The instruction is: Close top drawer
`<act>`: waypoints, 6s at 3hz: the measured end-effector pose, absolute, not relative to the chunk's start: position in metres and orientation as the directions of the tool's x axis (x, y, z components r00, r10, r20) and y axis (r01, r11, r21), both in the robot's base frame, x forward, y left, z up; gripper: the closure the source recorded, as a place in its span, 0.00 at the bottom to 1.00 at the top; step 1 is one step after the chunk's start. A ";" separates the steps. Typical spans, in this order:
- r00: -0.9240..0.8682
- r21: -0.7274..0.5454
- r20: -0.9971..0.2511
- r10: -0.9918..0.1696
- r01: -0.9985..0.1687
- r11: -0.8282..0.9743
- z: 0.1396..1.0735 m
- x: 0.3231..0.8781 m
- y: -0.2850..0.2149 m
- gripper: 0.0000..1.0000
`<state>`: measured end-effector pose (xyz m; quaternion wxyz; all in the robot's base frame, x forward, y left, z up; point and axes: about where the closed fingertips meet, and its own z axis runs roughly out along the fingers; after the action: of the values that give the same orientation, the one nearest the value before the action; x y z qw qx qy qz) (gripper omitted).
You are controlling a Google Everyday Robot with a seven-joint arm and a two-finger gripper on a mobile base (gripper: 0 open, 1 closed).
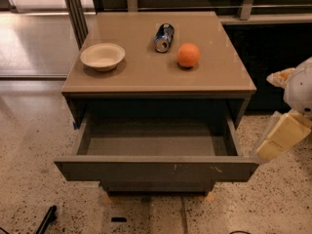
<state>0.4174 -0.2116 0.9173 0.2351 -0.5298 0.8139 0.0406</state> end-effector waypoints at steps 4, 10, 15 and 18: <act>-0.482 -0.003 -0.680 -0.553 -0.752 0.659 0.807 0.435 -0.181 0.47; -0.634 0.222 -0.737 -0.233 -0.553 0.803 0.658 0.434 -0.165 1.00; -0.550 0.109 -0.771 -0.323 -0.612 0.783 0.613 0.543 -0.130 1.00; -0.503 -0.004 -0.770 -0.392 -0.611 0.792 0.624 0.581 -0.135 1.00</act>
Offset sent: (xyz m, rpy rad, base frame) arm 0.0553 0.0396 -0.1638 0.5122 -0.0782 -0.3683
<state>0.5806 -0.1350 0.6240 0.4032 -0.2929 0.8563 0.1358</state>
